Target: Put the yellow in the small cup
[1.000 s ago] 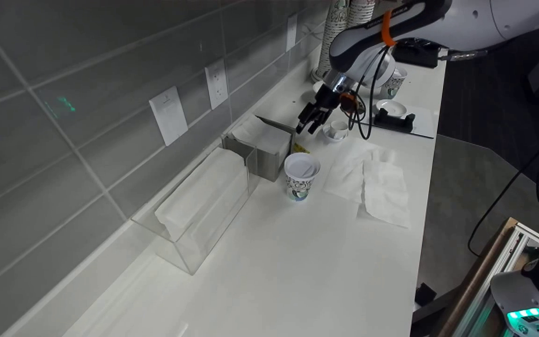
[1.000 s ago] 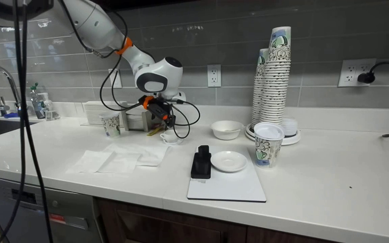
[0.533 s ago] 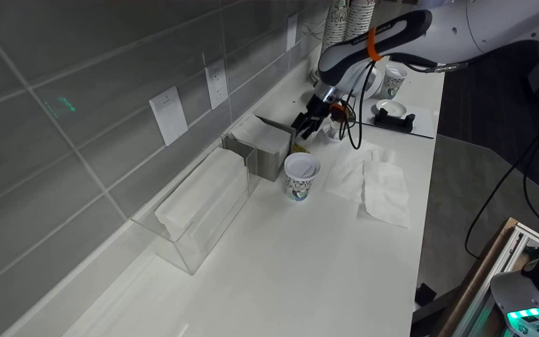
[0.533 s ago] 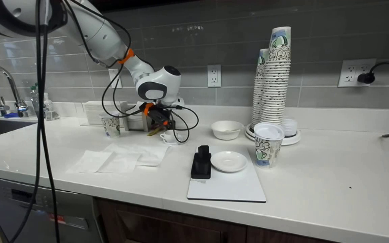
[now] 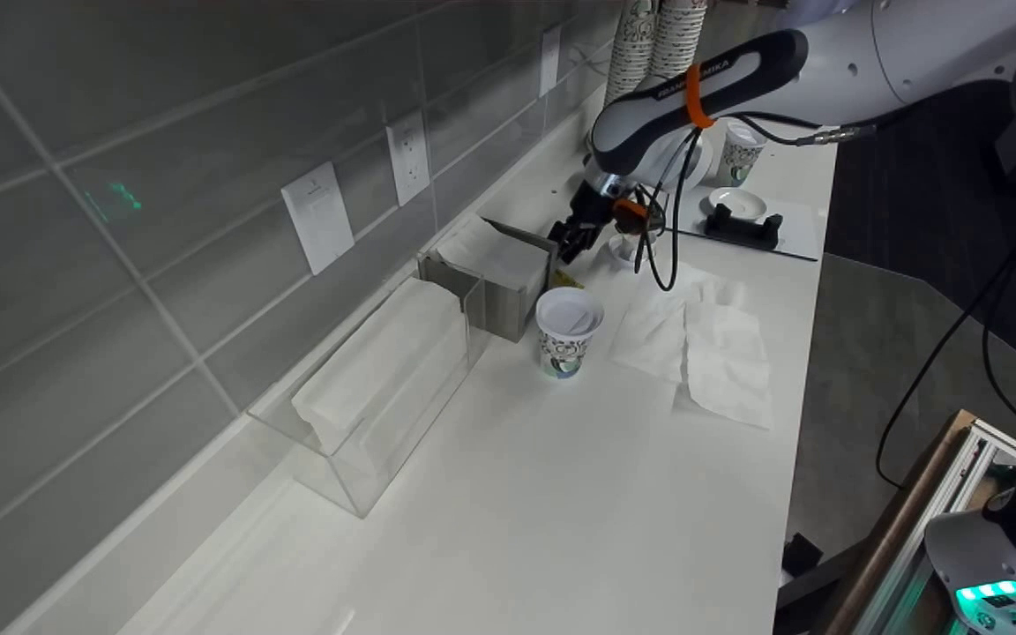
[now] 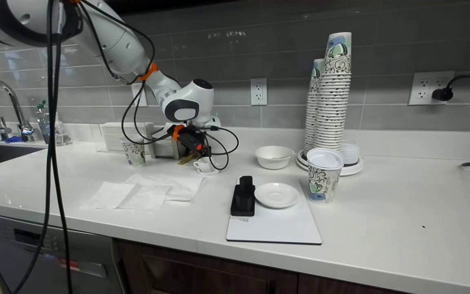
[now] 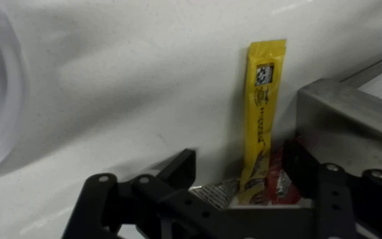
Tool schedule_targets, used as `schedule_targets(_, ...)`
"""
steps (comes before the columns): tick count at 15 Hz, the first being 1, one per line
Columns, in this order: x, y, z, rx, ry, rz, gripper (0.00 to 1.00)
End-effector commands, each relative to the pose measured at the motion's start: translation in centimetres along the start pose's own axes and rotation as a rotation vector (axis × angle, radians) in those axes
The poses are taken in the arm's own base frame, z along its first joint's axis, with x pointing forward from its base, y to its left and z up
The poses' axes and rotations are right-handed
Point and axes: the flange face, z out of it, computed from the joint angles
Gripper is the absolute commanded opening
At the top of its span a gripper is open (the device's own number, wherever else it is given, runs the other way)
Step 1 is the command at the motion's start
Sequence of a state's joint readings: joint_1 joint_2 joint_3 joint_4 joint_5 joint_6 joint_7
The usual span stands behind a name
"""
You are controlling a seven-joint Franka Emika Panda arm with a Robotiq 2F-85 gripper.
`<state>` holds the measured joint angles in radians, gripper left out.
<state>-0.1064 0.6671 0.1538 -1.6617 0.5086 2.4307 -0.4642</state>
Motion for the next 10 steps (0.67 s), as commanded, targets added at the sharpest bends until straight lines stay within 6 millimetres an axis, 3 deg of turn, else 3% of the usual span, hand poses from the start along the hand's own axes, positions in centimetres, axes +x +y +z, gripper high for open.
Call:
schedule_targets(1,0.05,-0.2,0.6,-0.024,-0.012,0.023,0.52)
schedule_targets(4,-0.07,-0.32,0.85,-0.023,-0.03,0.033,0.4)
schedule_targets(8,-0.04,-0.46,0.88,-0.035,-0.028,0.038,0.42)
schedule_targets(10,-0.02,-0.55,0.78,-0.032,-0.027,0.041,0.35)
